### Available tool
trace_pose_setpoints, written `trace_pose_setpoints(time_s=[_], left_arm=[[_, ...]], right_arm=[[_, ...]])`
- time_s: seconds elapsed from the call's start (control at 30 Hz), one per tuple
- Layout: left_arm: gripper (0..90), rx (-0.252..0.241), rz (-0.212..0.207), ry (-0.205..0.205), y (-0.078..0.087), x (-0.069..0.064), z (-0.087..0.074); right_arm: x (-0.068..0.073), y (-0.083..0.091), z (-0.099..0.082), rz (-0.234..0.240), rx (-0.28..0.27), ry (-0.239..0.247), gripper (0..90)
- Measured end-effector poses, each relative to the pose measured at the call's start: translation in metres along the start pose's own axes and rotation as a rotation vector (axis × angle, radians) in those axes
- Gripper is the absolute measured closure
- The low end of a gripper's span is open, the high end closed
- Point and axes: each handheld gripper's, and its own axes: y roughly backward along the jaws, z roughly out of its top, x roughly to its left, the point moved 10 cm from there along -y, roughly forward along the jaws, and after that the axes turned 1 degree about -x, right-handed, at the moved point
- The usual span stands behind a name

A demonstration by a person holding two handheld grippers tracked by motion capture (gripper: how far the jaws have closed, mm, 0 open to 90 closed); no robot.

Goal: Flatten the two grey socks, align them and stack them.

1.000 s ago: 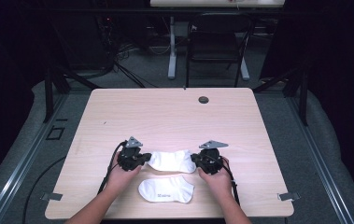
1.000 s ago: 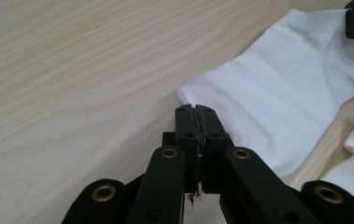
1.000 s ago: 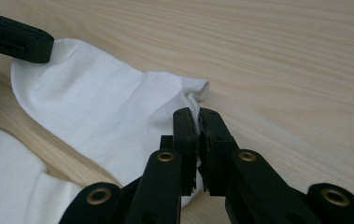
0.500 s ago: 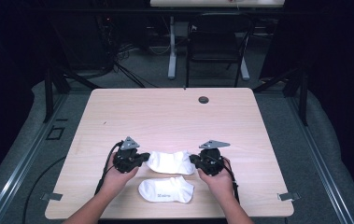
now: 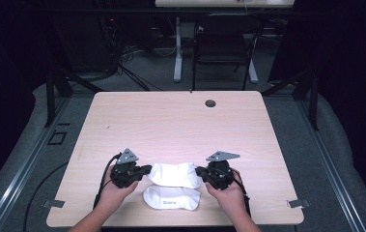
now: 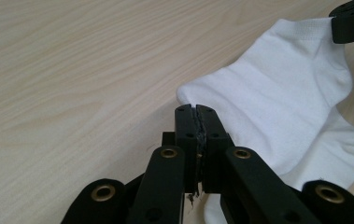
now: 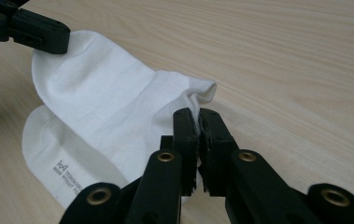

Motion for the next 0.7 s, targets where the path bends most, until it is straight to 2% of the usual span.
trace_pose_setpoints(time_s=[0.27,0.47,0.5,0.7], left_arm=[[88.8,-0.001,-0.007,0.002,0.013,-0.009,-0.009],[88.8,0.017,-0.009,-0.033,0.022,-0.020,-0.017],[88.8,0.018,-0.013,-0.024,0.023,-0.024,-0.020],[88.8,0.005,-0.007,-0.023,0.026,-0.027,-0.025]], right_arm=[[0.011,0.012,-0.008,0.017,0.005,0.010,86.2],[0.020,0.020,-0.016,0.022,0.016,0.018,86.2],[0.024,0.021,-0.019,0.025,0.017,0.023,86.2],[0.028,0.025,-0.022,0.020,0.014,0.034,86.2]])
